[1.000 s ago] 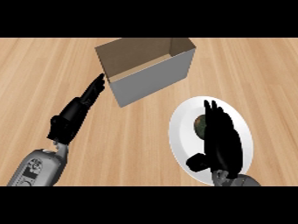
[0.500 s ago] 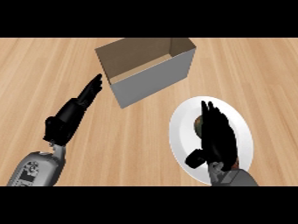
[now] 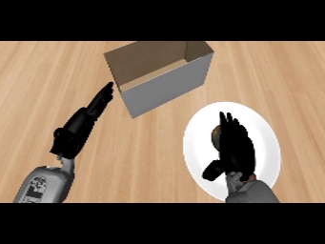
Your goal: Pick the squash from the plate and place it in the cardboard box
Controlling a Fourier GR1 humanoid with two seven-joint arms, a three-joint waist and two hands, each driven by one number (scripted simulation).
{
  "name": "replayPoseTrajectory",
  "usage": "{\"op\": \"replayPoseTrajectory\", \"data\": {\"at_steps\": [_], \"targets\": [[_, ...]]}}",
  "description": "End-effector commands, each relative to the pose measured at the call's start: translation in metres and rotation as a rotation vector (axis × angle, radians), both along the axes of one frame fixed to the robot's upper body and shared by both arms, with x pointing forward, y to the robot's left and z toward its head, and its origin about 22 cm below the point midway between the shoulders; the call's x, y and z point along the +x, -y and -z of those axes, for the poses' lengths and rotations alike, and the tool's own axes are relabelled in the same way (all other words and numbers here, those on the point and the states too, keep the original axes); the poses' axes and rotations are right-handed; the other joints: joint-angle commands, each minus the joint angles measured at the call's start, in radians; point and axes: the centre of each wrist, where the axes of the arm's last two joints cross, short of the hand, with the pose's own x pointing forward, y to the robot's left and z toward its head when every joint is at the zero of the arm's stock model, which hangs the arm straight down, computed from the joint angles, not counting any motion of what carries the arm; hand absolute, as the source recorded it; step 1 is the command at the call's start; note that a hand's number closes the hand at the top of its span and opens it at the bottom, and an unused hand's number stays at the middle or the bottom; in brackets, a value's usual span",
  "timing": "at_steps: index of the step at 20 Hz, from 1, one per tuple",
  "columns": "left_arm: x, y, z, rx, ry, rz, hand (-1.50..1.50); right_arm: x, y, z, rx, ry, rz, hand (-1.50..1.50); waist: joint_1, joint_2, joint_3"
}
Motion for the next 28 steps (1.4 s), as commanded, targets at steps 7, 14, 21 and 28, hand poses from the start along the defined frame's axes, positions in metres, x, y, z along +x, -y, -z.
{"op": "replayPoseTrajectory", "data": {"at_steps": [7, 14, 21, 28], "targets": [[0.008, 0.006, 0.011, 0.000, 0.003, 0.008, 0.00, 0.016, -0.001, 0.034, -0.073, -0.023, 0.024, -1.50, 0.001, 0.004, 0.001], [-0.007, 0.001, -0.001, -0.006, -0.013, 0.006, 0.00, -0.005, 0.029, 0.045, -0.088, -0.067, -0.030, 1.50, 0.002, 0.002, 0.002], [0.000, 0.014, -0.006, -0.007, 0.002, 0.046, 0.00, -0.001, -0.046, 0.009, -0.117, 0.002, -0.652, 1.50, 0.046, 0.007, 0.001], [-0.002, 0.009, -0.005, -0.012, 0.018, 0.010, 0.00, -0.009, -0.080, -0.026, -0.123, 0.197, -1.106, 1.50, 0.011, 0.001, 0.002]]}}
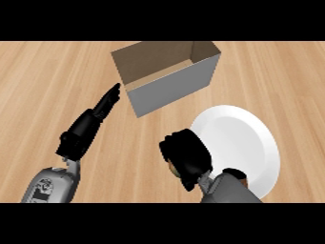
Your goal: Pick the squash from the plate and place it in the cardboard box
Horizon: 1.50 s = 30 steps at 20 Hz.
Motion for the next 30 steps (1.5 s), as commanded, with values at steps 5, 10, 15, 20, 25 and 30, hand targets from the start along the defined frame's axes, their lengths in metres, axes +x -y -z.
{"op": "replayPoseTrajectory", "data": {"at_steps": [5, 10, 15, 20, 25, 30], "targets": [[0.011, -0.010, -0.001, 0.013, -0.009, -0.039, 0.00, 0.001, -0.003, -0.027, 0.084, 0.251, -0.183, 1.50, -0.036, 0.000, 0.003], [-0.003, -0.026, 0.011, 0.007, -0.010, -0.063, 0.00, -0.043, 0.000, -0.089, 0.212, 0.271, -0.214, 1.50, -0.043, -0.005, 0.003], [-0.012, -0.024, 0.017, 0.005, -0.019, -0.036, 0.00, -0.066, 0.023, -0.140, 0.313, 0.269, -0.274, 1.50, -0.037, -0.005, 0.003], [-0.010, -0.009, -0.003, 0.007, -0.006, -0.039, 0.00, -0.078, 0.045, -0.179, 0.462, 0.353, -0.184, 1.50, -0.035, -0.004, 0.003], [0.000, 0.004, 0.013, 0.001, -0.011, -0.045, 0.00, -0.058, 0.058, -0.204, 0.502, 0.297, -0.087, 1.50, -0.034, 0.000, 0.003], [0.002, -0.014, 0.006, 0.004, -0.002, -0.043, 0.00, -0.038, 0.047, -0.215, 0.504, 0.339, -0.017, 1.50, -0.032, 0.000, 0.003]]}}
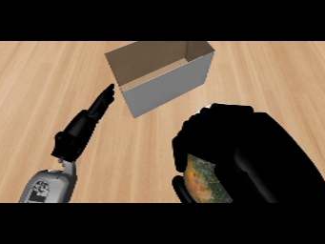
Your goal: Pick the squash from the plate and place it in the cardboard box
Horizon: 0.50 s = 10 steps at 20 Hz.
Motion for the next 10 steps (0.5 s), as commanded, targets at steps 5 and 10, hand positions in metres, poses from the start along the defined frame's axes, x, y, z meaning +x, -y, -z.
{"op": "replayPoseTrajectory", "data": {"at_steps": [5, 10], "targets": [[0.007, -0.009, 0.004, -0.002, -0.005, 0.005, 0.00, 0.043, -0.021, -0.039, 0.052, -0.016, 0.071, 1.50, 0.004, 0.002, 0.000], [-0.003, 0.010, -0.008, 0.009, 0.012, -0.006, 0.00, 0.084, -0.041, -0.041, 0.067, -0.041, 0.077, 1.50, 0.011, 0.002, 0.000]]}}
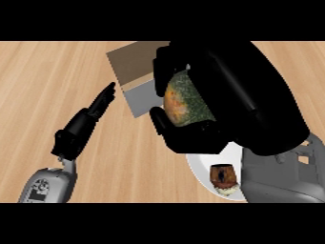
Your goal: Pick the squash from the plate and place it in the cardboard box
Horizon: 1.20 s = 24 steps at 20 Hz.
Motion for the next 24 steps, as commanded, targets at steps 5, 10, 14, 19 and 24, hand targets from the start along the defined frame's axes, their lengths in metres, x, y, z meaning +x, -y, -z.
{"op": "replayPoseTrajectory", "data": {"at_steps": [5, 10, 14, 19, 24], "targets": [[-0.007, 0.002, 0.013, -0.007, 0.001, 0.029, 0.00, 0.064, -0.029, 0.014, 0.031, -0.026, 0.052, 1.50, 0.015, 0.005, 0.000], [0.004, -0.004, -0.003, 0.007, 0.004, 0.011, 0.00, 0.091, -0.035, 0.007, -0.013, -0.011, 0.096, 1.50, 0.008, 0.003, 0.000], [0.005, -0.008, 0.010, -0.002, -0.007, 0.005, 0.00, 0.108, -0.052, 0.032, -0.061, 0.013, 0.098, 1.50, 0.010, 0.005, 0.000], [0.006, 0.007, 0.002, 0.007, 0.003, 0.009, 0.00, 0.122, -0.058, 0.088, -0.135, -0.003, 0.112, 1.50, 0.011, 0.005, 0.000], [0.010, 0.008, -0.006, -0.007, 0.006, 0.038, 0.00, 0.154, -0.052, 0.095, -0.077, -0.139, 0.138, 1.50, 0.025, 0.010, 0.000]]}}
